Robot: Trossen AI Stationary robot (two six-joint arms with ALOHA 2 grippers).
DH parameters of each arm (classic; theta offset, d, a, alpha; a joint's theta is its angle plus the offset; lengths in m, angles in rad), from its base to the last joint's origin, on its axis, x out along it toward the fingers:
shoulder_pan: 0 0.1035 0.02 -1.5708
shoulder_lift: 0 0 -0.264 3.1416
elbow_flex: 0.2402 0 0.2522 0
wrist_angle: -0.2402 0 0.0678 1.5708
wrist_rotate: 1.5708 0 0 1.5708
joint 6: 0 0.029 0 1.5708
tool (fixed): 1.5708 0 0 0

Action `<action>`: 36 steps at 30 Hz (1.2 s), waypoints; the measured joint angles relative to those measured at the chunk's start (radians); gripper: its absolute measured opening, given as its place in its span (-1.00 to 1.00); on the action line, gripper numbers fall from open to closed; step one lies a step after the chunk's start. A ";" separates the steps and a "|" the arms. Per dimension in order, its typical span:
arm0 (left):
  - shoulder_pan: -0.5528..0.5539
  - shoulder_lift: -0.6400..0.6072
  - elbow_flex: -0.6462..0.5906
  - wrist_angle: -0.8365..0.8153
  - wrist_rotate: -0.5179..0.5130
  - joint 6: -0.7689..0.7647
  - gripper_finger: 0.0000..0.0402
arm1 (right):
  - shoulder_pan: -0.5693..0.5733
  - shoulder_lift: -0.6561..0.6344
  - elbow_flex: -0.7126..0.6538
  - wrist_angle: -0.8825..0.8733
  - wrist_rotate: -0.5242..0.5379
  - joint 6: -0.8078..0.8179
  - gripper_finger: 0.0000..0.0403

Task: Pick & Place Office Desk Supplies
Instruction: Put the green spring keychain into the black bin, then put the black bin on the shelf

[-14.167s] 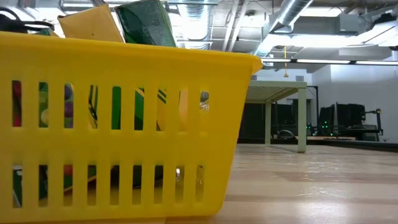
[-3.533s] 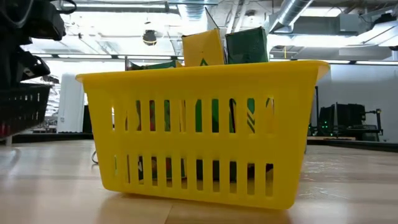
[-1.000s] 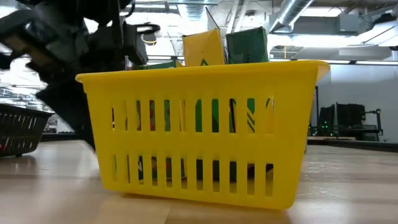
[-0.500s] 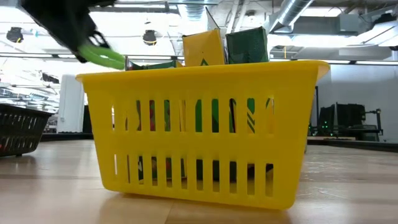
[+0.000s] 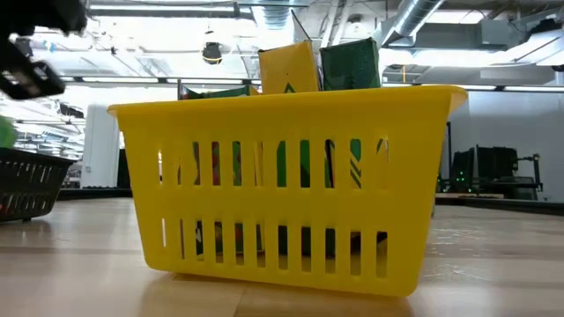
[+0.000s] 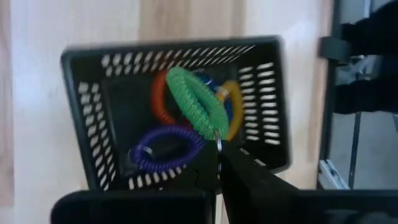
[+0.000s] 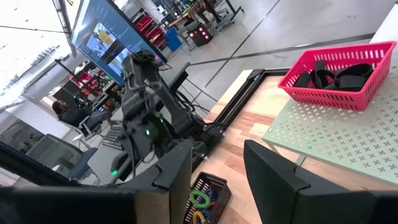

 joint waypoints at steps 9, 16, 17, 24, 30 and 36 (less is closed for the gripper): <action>-0.003 -0.001 -0.047 0.011 -0.050 -0.124 -0.58 | -0.008 0.000 0.000 0.000 -0.001 0.000 -0.29; -0.009 -0.007 -0.048 0.065 -0.057 -0.032 -0.08 | -0.013 0.000 0.000 0.000 -0.009 0.000 -0.29; -0.009 -0.010 -0.048 0.081 -0.058 -0.013 -0.05 | -0.013 0.000 0.000 0.000 -0.011 0.000 -0.29; 0.028 -0.011 -0.047 0.078 -0.152 -0.025 -0.02 | -0.013 0.000 0.000 0.000 -0.016 0.004 -0.29; 0.101 -0.011 -0.047 -0.020 -0.180 -0.061 -0.16 | -0.013 0.000 0.000 0.000 -0.019 0.004 -0.29; 0.114 -0.011 -0.047 -0.091 -0.167 0.037 -0.23 | -0.013 0.000 0.000 0.000 -0.020 0.003 -0.29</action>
